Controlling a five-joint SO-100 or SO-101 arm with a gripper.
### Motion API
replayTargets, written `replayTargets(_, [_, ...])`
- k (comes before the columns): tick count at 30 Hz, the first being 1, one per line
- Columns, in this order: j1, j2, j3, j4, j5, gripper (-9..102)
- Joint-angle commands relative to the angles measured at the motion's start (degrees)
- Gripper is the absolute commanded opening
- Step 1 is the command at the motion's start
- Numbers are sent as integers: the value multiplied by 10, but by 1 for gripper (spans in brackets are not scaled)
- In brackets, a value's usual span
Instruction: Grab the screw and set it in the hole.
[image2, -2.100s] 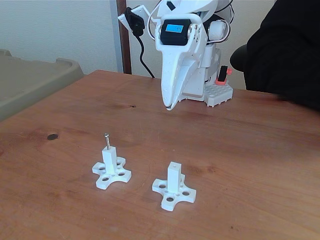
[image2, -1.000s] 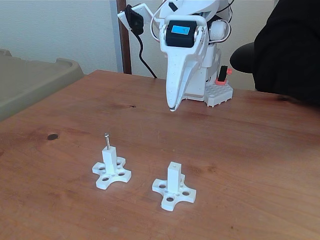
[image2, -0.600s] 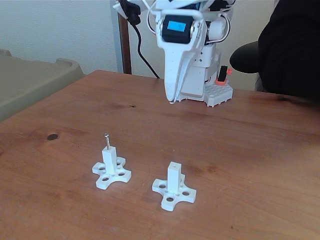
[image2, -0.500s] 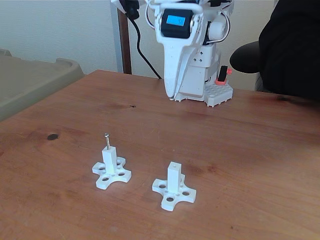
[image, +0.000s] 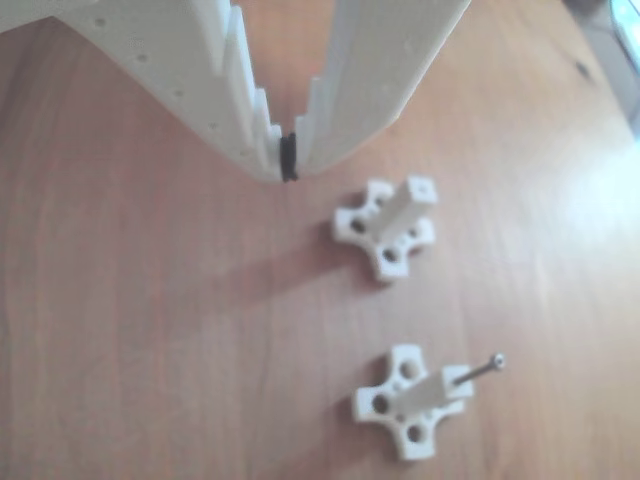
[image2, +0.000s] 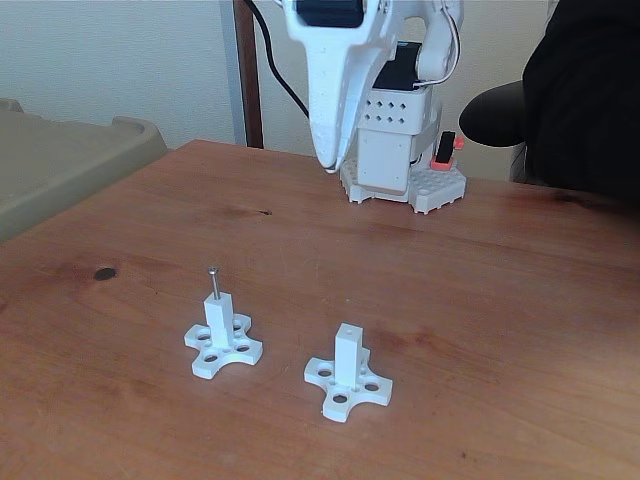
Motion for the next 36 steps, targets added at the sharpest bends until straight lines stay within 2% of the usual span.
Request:
replayTargets(1, [4, -44, -84, -18, 1, -4])
replayTargets(15, [46, -163, -161, -79, -4, 3])
replayTargets(22, [66, -207, -195, -83, -11, 6])
replayTargets(36, [61, -320, -323, -12, -6, 8])
